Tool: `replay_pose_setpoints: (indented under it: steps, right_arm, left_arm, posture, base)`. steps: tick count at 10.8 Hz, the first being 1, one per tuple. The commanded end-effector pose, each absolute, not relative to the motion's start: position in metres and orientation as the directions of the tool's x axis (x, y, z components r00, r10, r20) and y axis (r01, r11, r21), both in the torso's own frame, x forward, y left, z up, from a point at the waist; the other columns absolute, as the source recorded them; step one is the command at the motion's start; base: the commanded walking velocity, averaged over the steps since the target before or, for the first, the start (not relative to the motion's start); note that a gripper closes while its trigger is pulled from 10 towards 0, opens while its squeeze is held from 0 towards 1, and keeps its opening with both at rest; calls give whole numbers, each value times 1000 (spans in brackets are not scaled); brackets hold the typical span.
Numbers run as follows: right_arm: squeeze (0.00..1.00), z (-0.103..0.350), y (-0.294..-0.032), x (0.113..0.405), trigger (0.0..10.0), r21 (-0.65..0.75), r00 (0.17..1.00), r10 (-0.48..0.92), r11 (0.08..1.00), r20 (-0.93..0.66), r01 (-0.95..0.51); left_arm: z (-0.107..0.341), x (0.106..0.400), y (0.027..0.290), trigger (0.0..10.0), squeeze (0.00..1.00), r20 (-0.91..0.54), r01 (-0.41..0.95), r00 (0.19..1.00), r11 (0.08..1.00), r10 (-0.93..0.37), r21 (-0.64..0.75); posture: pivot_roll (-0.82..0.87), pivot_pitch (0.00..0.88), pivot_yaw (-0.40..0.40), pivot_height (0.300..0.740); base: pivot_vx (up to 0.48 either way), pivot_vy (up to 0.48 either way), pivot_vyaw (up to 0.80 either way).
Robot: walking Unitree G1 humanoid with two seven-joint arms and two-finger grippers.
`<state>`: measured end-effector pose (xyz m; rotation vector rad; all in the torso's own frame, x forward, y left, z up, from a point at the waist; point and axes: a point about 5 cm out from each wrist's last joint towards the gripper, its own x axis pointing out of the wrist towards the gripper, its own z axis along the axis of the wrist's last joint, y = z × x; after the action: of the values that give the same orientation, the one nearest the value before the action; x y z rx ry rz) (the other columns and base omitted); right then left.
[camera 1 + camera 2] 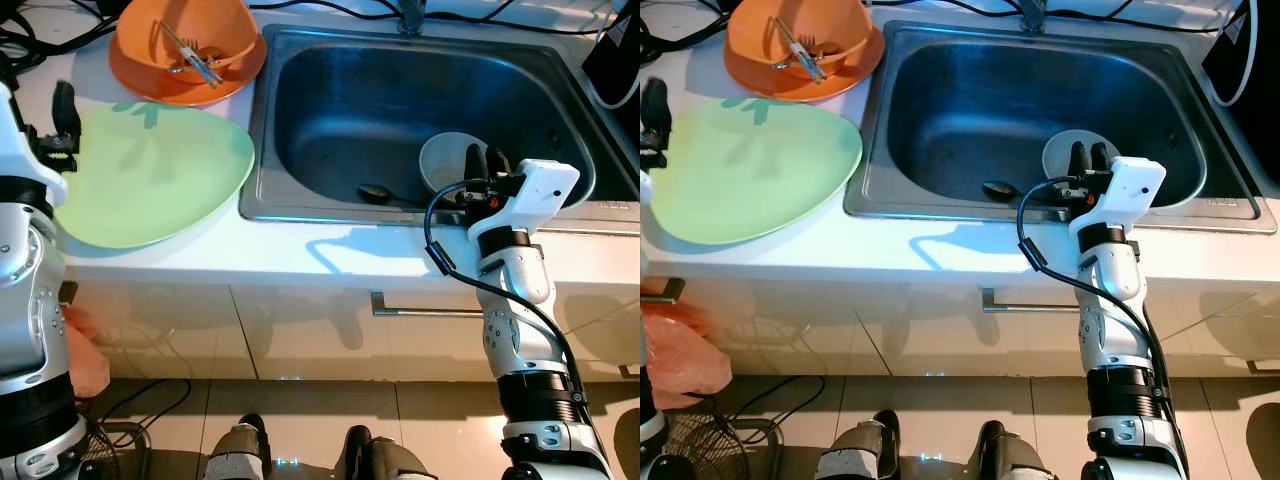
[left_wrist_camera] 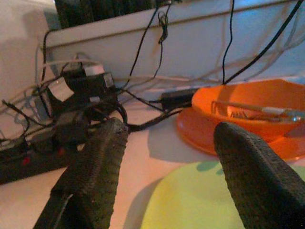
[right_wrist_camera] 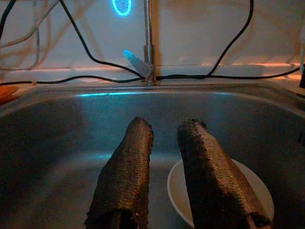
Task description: Kitchen organization
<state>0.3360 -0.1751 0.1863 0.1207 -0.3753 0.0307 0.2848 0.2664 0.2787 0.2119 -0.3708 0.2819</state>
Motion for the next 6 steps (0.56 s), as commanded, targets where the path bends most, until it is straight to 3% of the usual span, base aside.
replay_pose_setpoints:
  steps: [1, 6]
  right_arm:
    - [0, 178, -175, 337, 10000, 112, 944, 15, 992, 330, -55]
    - [0, 176, -174, 337, 10000, 110, 946, 21, 992, 324, -60]
  left_arm:
    - [280, 280, 266, 10000, 1000, 383, -316, 891, 938, 243, 142]
    - [284, 284, 274, 10000, 1000, 295, -280, 923, 957, 245, 80]
  posture:
    - [228, 223, -70, 740]
    - [229, 220, -62, 740]
  base:
    - [0, 0, 0]
    - [0, 0, 0]
